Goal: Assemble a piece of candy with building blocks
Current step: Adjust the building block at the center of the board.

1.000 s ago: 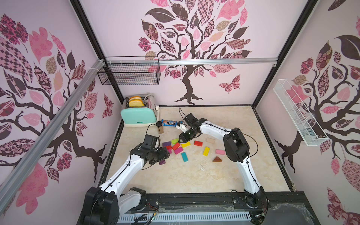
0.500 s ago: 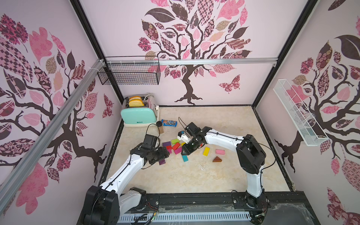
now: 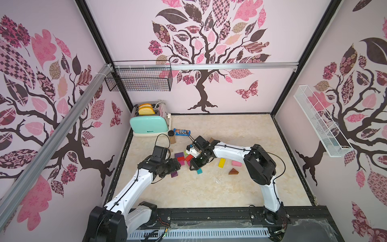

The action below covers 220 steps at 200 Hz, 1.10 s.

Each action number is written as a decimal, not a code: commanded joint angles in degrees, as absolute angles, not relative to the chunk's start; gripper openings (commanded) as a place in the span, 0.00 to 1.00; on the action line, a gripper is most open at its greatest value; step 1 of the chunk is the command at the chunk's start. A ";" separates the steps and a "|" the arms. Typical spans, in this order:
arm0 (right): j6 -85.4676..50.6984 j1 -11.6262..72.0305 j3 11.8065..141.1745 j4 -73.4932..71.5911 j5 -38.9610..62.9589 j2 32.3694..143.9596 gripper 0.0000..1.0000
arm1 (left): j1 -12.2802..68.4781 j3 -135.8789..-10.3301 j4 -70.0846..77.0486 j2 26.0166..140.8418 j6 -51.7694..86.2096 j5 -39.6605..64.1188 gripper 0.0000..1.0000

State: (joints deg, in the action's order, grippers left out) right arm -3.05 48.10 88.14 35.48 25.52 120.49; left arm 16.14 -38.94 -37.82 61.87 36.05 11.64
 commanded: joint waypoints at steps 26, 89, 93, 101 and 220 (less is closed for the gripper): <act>-3.95 48.25 92.58 34.37 24.65 124.13 0.48 | 15.34 -39.26 -38.00 61.86 36.04 10.81 0.81; -4.04 48.25 95.28 33.32 24.13 126.94 0.48 | 14.70 -39.51 -37.90 62.67 35.68 10.81 0.81; -4.09 48.25 95.40 33.31 24.15 127.04 0.48 | 14.70 -39.50 -37.94 62.70 35.68 10.85 0.81; -4.09 48.27 95.70 33.31 24.32 127.30 0.48 | 14.66 -39.49 -37.97 62.67 35.64 10.81 0.81; -2.03 44.97 102.08 38.89 21.28 122.06 0.52 | 14.06 -40.95 -36.97 65.11 35.05 10.44 0.81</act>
